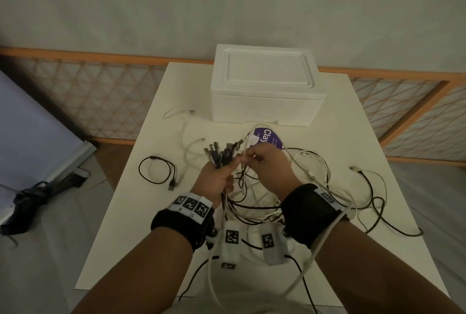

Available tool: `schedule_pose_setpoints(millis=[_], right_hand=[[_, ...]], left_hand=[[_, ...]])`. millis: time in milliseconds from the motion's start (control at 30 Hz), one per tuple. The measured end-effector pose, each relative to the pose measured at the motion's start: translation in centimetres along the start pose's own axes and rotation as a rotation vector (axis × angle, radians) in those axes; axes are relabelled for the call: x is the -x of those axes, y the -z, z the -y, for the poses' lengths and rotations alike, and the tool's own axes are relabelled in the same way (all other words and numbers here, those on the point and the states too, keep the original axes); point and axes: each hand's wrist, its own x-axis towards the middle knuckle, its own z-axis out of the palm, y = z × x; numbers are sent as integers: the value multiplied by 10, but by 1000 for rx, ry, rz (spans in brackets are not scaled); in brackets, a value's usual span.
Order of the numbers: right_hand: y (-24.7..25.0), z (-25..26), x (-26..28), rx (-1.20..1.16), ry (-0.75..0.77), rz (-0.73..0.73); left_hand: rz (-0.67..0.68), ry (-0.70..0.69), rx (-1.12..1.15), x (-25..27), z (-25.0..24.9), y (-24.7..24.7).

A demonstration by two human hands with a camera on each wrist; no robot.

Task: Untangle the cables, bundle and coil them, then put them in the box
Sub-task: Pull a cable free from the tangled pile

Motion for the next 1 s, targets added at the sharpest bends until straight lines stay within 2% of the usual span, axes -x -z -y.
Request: schedule_pose_setpoints(millis=[100,167,267,367,467,567,633,667,700,767,833,867,900,933,1000], right_hand=[[10,5,1,-335,-64,-152],[16,3,0,-358,-81,-129],[10,-1,1,-280,-81,-72],[3,-4,3,-127,-35,-92],[21,-12,6,37,-34,-111],[56,-62,26,559,-92,-86],[78,-92,48,955,-290,104],[85,-102,60,1097,-416,229],[89,-106,70,1199,-475,342],[89,-98,88,1265,-372,552],[75,-73,101,1111,-167,901],[63,-58,105,959,-97,1091],[51,-39,106,774,-52,1199],[37,-24,104,570,-29,1213],[14,-1,92,204,11,1103]], left_hand=[[39,29,-96,0,8,-1],[5,14,-83,1,13,0],[-40,4,52,2,12,-9],[-64,4,67,-1,6,-8],[-236,23,81,-10,5,13],[-452,64,172,-15,2,45],[-571,89,229,-14,1,64],[-606,100,266,-12,1,70],[-631,109,305,-12,2,76],[-656,130,379,-14,3,82],[-651,153,438,-17,3,84],[-656,167,455,-18,2,84],[-670,176,458,-20,1,83],[-692,180,459,-21,-1,81],[-717,187,432,-23,-3,73]])
